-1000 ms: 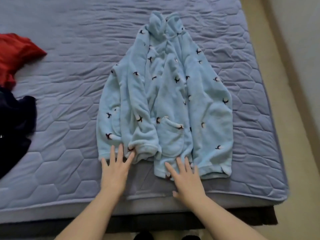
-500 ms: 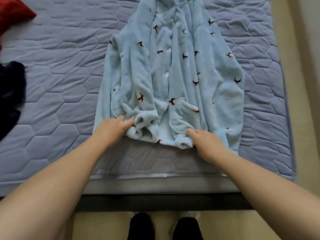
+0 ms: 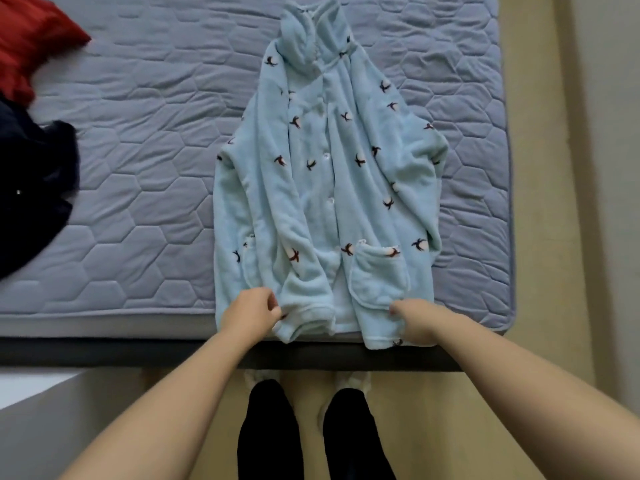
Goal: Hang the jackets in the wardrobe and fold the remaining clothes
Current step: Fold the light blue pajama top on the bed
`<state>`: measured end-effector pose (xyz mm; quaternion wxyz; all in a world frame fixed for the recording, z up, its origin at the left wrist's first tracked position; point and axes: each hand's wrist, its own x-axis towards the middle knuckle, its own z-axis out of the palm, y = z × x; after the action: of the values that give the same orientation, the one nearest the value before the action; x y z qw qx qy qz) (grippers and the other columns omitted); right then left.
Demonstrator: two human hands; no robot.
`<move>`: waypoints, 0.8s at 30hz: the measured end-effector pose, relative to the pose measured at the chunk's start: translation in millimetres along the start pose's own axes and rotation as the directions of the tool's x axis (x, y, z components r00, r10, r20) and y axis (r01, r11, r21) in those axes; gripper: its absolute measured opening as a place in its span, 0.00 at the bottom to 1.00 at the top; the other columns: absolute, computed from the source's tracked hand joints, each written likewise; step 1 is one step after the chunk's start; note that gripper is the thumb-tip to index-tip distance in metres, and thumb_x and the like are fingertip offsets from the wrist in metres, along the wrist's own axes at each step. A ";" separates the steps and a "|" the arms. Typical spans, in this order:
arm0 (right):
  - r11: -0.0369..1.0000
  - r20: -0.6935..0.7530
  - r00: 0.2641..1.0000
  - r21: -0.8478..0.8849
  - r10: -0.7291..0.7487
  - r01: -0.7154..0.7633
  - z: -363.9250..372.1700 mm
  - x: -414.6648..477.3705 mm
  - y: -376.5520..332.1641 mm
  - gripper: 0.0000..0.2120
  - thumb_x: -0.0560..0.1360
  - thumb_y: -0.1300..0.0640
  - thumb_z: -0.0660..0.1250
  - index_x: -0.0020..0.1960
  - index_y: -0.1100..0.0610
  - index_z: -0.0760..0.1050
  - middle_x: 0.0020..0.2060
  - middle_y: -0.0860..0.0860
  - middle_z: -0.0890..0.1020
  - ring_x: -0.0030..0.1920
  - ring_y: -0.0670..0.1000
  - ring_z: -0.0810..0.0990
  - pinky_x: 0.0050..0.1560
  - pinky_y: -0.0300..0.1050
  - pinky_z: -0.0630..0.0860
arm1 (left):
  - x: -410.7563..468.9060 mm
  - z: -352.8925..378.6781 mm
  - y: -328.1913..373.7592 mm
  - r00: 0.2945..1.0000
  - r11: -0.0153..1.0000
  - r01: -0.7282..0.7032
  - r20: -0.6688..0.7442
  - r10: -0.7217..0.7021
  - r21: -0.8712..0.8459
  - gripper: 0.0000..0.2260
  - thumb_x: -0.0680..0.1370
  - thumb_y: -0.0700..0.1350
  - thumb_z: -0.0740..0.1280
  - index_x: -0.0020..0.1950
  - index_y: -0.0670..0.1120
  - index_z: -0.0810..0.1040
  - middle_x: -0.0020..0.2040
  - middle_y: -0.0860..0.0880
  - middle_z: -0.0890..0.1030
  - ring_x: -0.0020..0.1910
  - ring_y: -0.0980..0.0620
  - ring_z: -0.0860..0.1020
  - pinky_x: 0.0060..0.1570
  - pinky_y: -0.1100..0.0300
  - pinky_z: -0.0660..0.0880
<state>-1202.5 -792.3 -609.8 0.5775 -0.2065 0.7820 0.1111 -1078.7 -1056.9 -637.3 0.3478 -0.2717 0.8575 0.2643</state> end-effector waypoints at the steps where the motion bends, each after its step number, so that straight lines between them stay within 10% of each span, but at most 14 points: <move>1: 0.998 -0.049 0.999 0.061 0.002 0.001 -4.9 1.7 -5.8 0.21 0.77 0.57 0.60 0.70 0.52 0.64 0.66 0.53 0.70 0.63 0.55 0.72 0.59 0.49 0.72 | -2.0 -5.5 2.4 0.999 0.997 0.033 -0.002 -0.033 -0.066 0.04 0.75 0.50 0.66 0.46 0.51 0.72 0.48 0.51 0.78 0.48 0.50 0.76 0.45 0.55 0.74; 7: 0.786 -0.204 0.979 0.608 0.019 0.111 -32.0 25.3 -61.3 0.21 0.77 0.57 0.61 0.69 0.55 0.66 0.64 0.54 0.74 0.60 0.52 0.74 0.57 0.43 0.71 | 14.1 -6.3 17.3 0.963 0.871 0.265 0.154 -0.220 -0.414 0.31 0.73 0.49 0.69 0.71 0.45 0.59 0.62 0.43 0.74 0.58 0.44 0.74 0.51 0.56 0.71; 15: 0.441 -0.151 0.988 0.890 0.042 0.117 -41.6 59.2 -155.5 0.15 0.73 0.58 0.66 0.59 0.58 0.74 0.52 0.53 0.79 0.47 0.49 0.79 0.46 0.44 0.78 | 32.1 -24.8 -11.0 0.940 0.620 0.341 0.250 -0.232 -0.707 0.05 0.70 0.46 0.63 0.40 0.45 0.76 0.36 0.45 0.77 0.39 0.46 0.75 0.40 0.57 0.71; 20: 0.261 -0.405 0.909 0.871 -0.101 0.417 -158.0 15.7 -292.1 0.13 0.76 0.65 0.63 0.58 0.54 0.74 0.46 0.51 0.79 0.39 0.44 0.76 0.33 0.31 0.74 | 32.9 -188.5 -95.3 0.943 0.367 0.145 0.015 -0.334 -0.919 0.08 0.75 0.37 0.60 0.43 0.42 0.78 0.37 0.44 0.77 0.30 0.51 0.71 0.30 0.60 0.67; 24: 0.155 -0.517 0.807 0.806 -0.286 0.571 -274.2 -10.5 -420.5 0.22 0.77 0.62 0.64 0.69 0.50 0.67 0.49 0.55 0.79 0.43 0.49 0.77 0.42 0.43 0.74 | 36.2 -360.5 -164.7 0.853 -0.046 -0.260 -0.207 -0.478 -0.965 0.07 0.75 0.39 0.61 0.42 0.43 0.78 0.40 0.44 0.78 0.38 0.48 0.76 0.40 0.56 0.73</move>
<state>-1245.2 -1277.6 -488.1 0.4900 -0.0548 0.6627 -0.5637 -1157.0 -1416.0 -484.7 -0.1700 -0.5650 0.4260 0.6859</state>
